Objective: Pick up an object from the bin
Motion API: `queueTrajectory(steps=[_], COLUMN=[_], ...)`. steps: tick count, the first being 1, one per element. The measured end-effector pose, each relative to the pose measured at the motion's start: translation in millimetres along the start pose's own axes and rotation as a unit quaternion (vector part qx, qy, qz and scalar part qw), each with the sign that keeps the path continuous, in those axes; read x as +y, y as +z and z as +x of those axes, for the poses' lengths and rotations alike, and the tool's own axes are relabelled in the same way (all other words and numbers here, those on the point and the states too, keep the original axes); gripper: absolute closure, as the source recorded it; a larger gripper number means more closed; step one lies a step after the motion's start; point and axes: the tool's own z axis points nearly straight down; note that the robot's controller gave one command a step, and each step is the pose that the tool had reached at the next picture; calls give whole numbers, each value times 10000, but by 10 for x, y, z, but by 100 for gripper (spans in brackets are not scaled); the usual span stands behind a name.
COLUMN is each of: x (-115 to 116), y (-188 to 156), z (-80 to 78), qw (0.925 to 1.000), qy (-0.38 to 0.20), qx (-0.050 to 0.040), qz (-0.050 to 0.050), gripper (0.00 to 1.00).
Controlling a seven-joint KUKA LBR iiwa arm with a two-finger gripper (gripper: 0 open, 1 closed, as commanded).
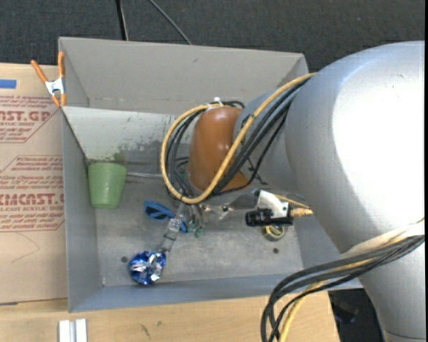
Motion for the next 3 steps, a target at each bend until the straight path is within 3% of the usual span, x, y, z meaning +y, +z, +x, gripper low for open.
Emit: queueTrajectory(steps=[1,2,3], x=[0,4,19], y=[5,1,-961], z=[3,3,-6], qw=[10000,10000,10000], qy=[-4,-3,-10], qx=[2,2,-45], qz=[1,-4,-32], gripper=[0,100,100])
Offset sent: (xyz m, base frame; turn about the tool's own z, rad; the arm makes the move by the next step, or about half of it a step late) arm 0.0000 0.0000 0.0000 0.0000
